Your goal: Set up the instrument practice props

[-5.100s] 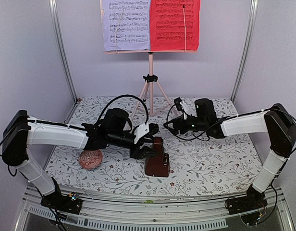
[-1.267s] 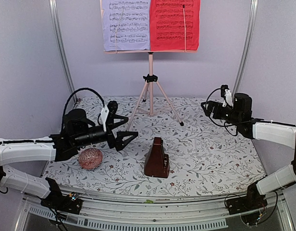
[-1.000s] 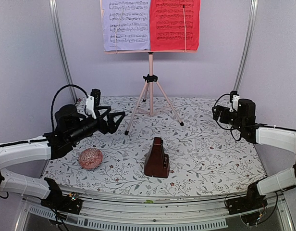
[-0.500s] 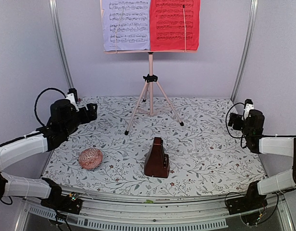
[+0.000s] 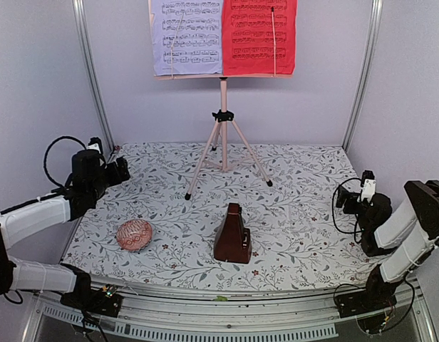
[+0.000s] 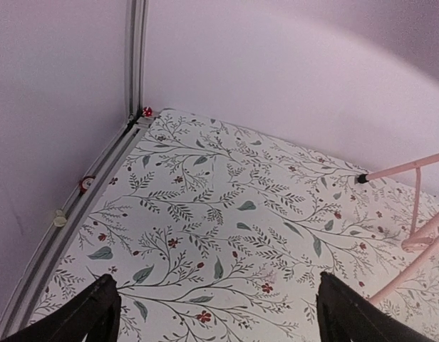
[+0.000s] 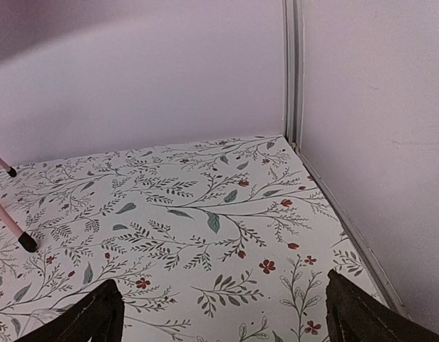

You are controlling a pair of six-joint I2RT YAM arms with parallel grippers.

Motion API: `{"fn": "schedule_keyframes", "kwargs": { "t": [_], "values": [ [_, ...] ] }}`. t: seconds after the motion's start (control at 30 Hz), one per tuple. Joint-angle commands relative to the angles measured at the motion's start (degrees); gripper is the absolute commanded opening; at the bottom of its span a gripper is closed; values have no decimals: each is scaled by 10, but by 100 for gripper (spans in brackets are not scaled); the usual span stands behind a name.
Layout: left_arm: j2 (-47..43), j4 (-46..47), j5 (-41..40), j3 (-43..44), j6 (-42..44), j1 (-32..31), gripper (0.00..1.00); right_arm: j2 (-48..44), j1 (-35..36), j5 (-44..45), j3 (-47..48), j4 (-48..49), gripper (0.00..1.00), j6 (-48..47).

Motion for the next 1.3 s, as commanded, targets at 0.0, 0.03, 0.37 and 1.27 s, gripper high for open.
{"fn": "schedule_keyframes", "kwargs": {
  "t": [0.0,0.03,0.37,1.27],
  "values": [
    [9,52,-63,-36,35,21,96,4,-2,-42,-2,135,99,-15],
    [7,74,-79,-51,48,24,96,3,-2,-37,7,116,99,-14],
    [20,348,-90,-200,147,98,96,-4,-3,-21,28,66,99,-6],
    [257,721,17,-234,257,97,96,-4,-3,-23,31,60,99,-4]
  ]
}}
